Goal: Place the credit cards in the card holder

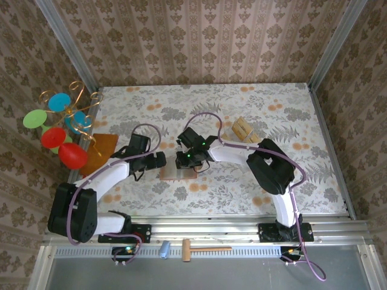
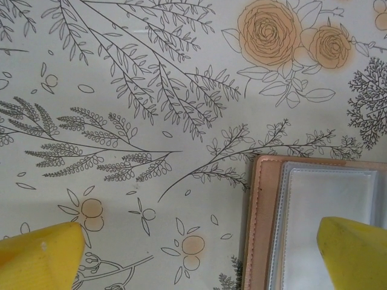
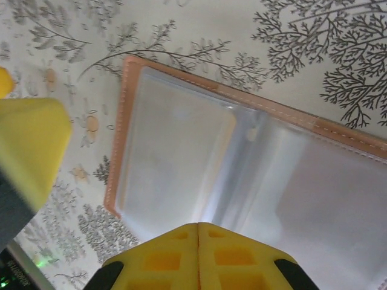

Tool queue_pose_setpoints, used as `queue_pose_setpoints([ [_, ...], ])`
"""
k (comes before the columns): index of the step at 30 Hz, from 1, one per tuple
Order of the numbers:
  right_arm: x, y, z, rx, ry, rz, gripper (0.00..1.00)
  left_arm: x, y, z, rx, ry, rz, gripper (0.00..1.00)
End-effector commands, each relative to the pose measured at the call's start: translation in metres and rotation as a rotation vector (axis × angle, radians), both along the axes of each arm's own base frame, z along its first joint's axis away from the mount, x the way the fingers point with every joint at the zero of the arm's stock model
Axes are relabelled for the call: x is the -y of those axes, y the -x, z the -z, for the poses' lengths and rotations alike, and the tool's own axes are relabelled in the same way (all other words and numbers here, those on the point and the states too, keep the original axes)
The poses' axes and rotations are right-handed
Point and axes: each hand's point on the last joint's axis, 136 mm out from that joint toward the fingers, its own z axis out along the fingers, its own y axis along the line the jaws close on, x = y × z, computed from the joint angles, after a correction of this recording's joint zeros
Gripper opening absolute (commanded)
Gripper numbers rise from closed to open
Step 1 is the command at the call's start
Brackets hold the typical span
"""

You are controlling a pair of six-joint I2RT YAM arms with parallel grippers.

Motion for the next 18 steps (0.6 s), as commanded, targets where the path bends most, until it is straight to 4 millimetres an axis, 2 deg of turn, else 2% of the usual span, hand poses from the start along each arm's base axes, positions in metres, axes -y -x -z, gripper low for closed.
queue_pose_setpoints([
  [1,0.013,0.004,0.023,-0.005,0.093,-0.002,0.08,0.005,-0.004,-0.003,0.009,0.003,0.000,1.00],
  [8,0.034,-0.001,0.035,0.007,0.161,0.019,0.07,0.011,-0.005,-0.004,0.010,-0.003,0.015,1.00],
  [18,0.065,-0.010,0.041,0.005,0.193,0.049,0.07,0.025,-0.009,-0.009,0.020,-0.003,0.046,1.00],
])
